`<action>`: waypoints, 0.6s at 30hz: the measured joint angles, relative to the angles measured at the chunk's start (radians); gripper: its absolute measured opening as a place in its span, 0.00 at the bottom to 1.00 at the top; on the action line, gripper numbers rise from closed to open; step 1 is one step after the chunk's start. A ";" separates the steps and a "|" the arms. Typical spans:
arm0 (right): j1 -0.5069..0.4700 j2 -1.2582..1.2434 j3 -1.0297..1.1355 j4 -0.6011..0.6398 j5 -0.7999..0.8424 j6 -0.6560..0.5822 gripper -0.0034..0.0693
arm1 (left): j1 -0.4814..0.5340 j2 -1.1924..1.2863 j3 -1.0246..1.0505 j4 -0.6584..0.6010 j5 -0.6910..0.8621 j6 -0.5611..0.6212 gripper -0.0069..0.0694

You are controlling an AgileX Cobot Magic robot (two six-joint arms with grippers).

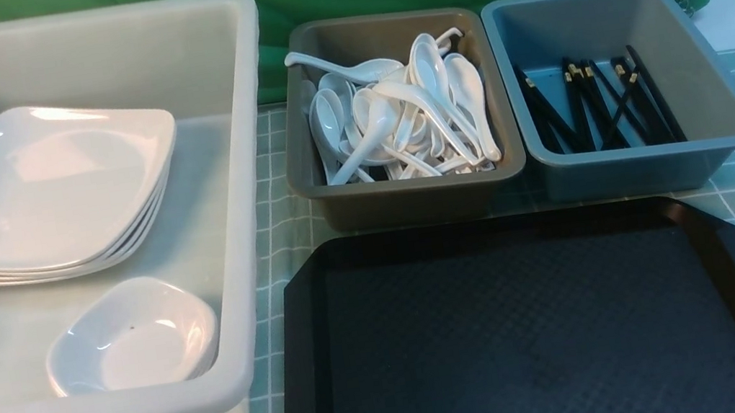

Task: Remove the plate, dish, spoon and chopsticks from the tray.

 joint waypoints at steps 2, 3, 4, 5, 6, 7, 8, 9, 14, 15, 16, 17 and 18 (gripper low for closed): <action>0.000 0.000 0.000 0.000 0.000 0.000 0.24 | 0.000 0.000 0.000 0.000 -0.002 0.000 0.11; 0.000 0.000 0.000 0.000 0.000 0.000 0.24 | 0.000 0.000 0.000 0.000 -0.003 0.000 0.11; 0.000 0.000 0.000 0.000 0.000 0.000 0.24 | 0.000 0.000 0.000 0.000 -0.004 0.000 0.11; 0.000 0.000 0.000 0.000 0.000 0.000 0.24 | 0.000 0.000 0.000 0.000 -0.005 0.000 0.11; 0.000 0.000 0.000 0.000 0.000 0.000 0.24 | 0.000 0.000 0.000 0.000 -0.005 0.000 0.11; 0.000 -0.001 0.000 0.000 0.000 0.000 0.24 | 0.000 0.000 0.000 0.000 -0.005 0.000 0.11; 0.000 -0.001 0.000 0.000 0.000 0.000 0.24 | 0.000 0.000 0.000 0.000 -0.005 0.000 0.11; 0.000 -0.001 0.000 0.000 0.000 0.000 0.24 | 0.000 0.000 0.000 0.000 -0.005 0.000 0.11; 0.000 -0.001 0.000 0.000 0.000 0.000 0.25 | 0.000 0.000 0.000 0.000 -0.005 0.000 0.11; 0.000 -0.001 0.000 0.000 0.000 0.000 0.26 | 0.000 0.000 0.000 0.000 -0.005 0.000 0.11; 0.000 -0.001 0.000 0.000 0.000 0.000 0.26 | 0.000 0.000 0.000 0.000 -0.005 0.000 0.11; 0.000 -0.001 0.000 0.000 0.000 0.000 0.26 | 0.000 0.000 0.000 0.000 -0.005 0.000 0.11; 0.000 -0.001 0.000 0.000 0.000 0.000 0.26 | 0.000 0.000 0.000 0.000 -0.005 0.000 0.11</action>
